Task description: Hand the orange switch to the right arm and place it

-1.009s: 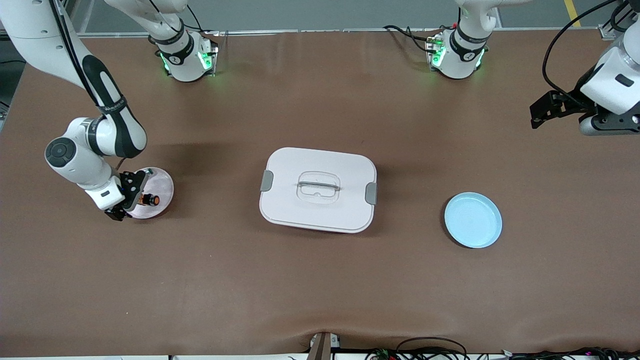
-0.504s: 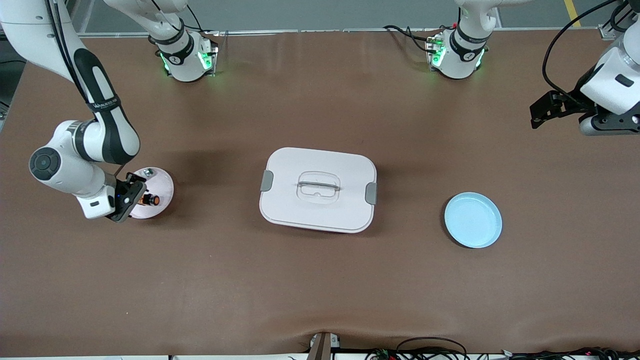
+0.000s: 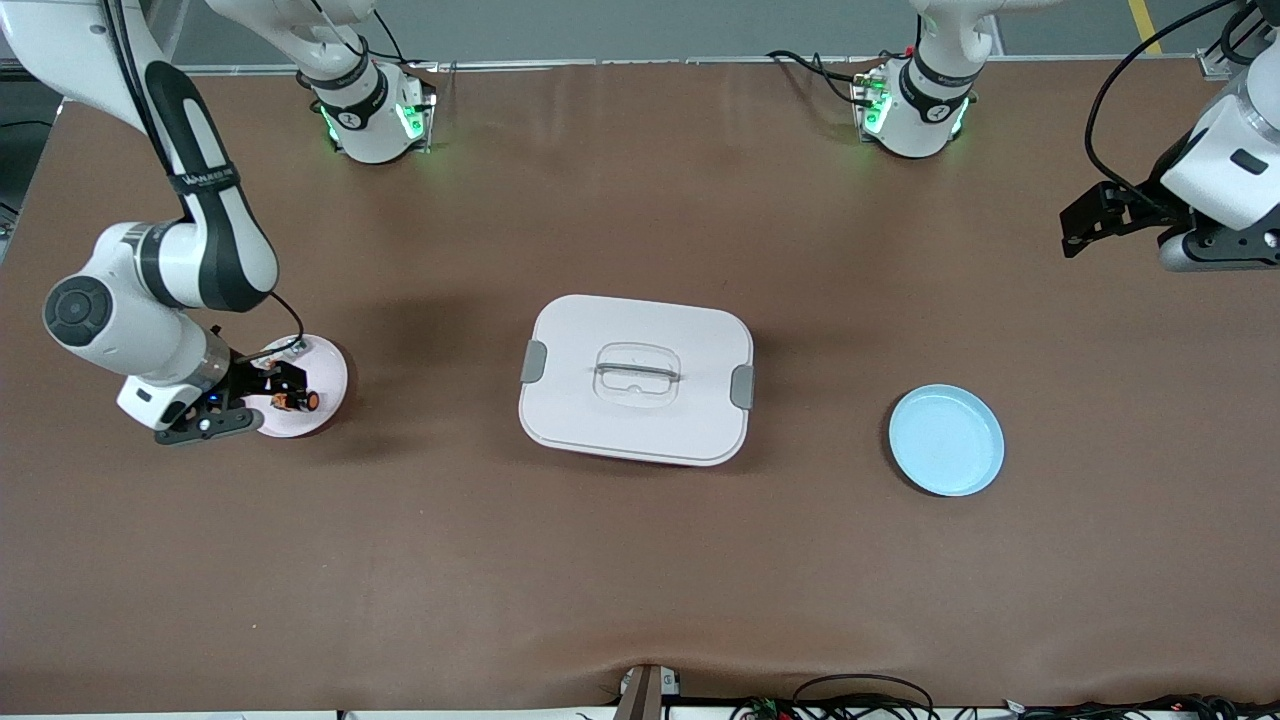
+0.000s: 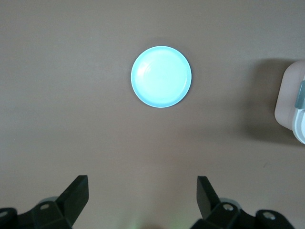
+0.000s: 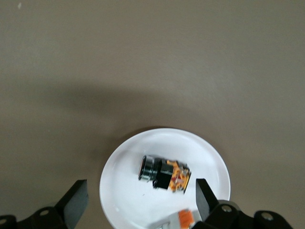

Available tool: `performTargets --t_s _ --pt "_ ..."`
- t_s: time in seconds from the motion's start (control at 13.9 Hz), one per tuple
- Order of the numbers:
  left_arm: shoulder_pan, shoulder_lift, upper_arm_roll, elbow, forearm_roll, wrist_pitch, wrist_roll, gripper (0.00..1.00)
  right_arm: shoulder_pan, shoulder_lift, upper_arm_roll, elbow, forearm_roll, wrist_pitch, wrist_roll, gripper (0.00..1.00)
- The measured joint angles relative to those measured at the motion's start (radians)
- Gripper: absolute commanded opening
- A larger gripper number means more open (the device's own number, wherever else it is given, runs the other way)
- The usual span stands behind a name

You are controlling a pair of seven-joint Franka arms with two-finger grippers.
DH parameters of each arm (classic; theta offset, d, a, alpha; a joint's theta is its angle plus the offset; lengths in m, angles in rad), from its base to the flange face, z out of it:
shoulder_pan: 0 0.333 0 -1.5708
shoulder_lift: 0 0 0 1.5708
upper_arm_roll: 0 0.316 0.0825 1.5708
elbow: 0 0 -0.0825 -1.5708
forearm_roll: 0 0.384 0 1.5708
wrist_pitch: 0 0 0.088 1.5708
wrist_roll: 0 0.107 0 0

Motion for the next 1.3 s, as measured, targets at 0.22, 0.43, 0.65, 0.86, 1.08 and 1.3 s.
performTargets --t_s 0.22,0.43,0.65,0.86,1.08,1.3 --pt "0.0 0.0 0.0 -0.001 0.0 0.0 0.0 1.0 0.0 -0.062 0.0 0.069 -0.002 -0.163 0.106 1.0" --pt "0.0 0.0 0.0 -0.001 0.0 0.0 0.0 1.0 0.012 -0.116 0.002 0.168 -0.002 -0.297 0.117 1.0" --pt "0.0 -0.004 0.0 -0.001 0.0 -0.003 0.0 1.0 0.021 -0.136 0.002 0.301 -0.002 -0.448 0.12 1.0" --pt "0.001 -0.01 0.001 -0.001 0.0 -0.003 0.0 1.0 0.034 -0.137 0.003 0.412 -0.006 -0.53 0.12 1.0" --pt "0.001 -0.013 0.001 -0.001 0.0 -0.004 0.0 1.0 0.085 -0.138 0.005 0.46 -0.028 -0.536 0.123 1.0" --pt "0.001 -0.013 0.001 -0.002 0.0 -0.005 0.0 1.0 0.122 -0.165 0.007 0.487 -0.029 -0.581 0.132 1.0"
